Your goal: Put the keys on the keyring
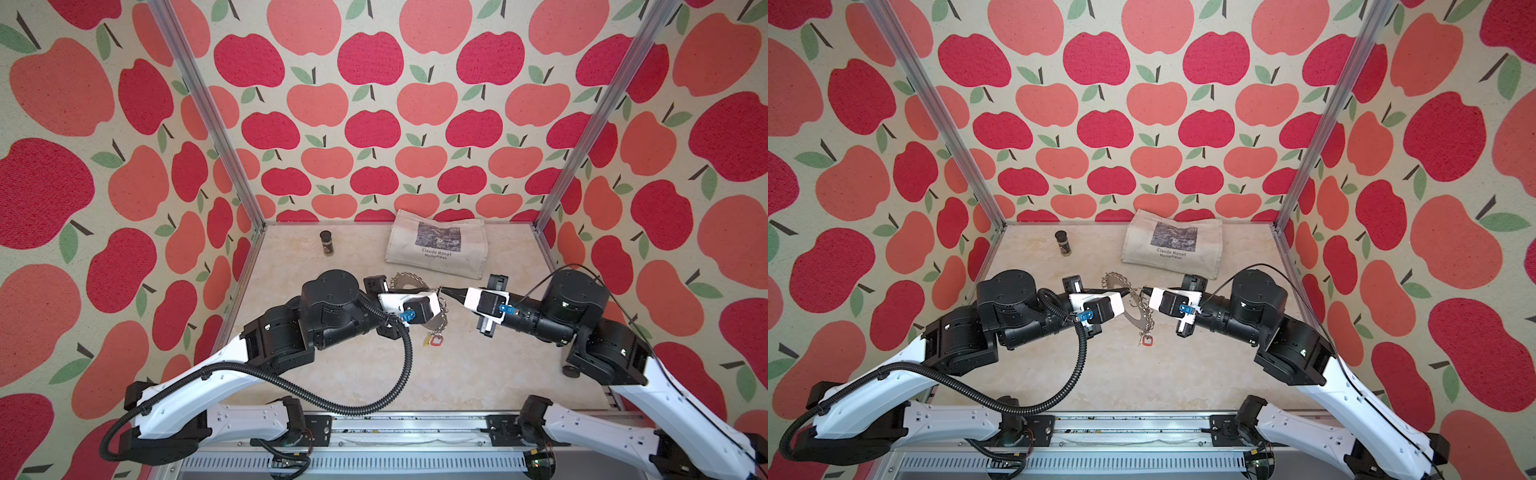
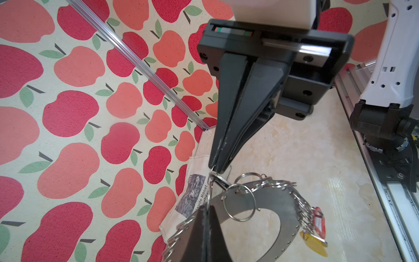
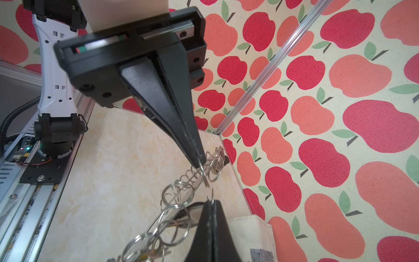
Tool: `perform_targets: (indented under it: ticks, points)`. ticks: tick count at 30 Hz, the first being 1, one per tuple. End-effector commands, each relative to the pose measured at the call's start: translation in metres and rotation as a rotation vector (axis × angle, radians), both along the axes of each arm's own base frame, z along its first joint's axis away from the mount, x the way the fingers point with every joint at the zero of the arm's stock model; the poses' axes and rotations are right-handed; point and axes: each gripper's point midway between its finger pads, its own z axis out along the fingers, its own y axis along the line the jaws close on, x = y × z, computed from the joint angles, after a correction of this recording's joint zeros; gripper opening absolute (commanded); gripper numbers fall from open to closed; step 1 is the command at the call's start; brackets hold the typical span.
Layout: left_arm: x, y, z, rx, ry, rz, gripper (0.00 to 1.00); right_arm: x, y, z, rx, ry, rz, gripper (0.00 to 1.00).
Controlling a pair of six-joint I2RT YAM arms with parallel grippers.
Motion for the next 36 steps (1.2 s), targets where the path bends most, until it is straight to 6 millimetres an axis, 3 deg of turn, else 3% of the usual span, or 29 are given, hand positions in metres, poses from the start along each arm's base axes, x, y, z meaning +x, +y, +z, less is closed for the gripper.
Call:
perform_targets:
  ticks: [1,36]
  points:
    - [-0.003,0.000,0.024,-0.077,-0.025,-0.010,0.00,-0.003,-0.001,0.008,0.043,-0.007,0.005,0.00]
    - [-0.002,0.003,0.028,-0.079,-0.046,0.007,0.00,-0.008,-0.004,-0.001,-0.002,0.008,-0.011,0.00]
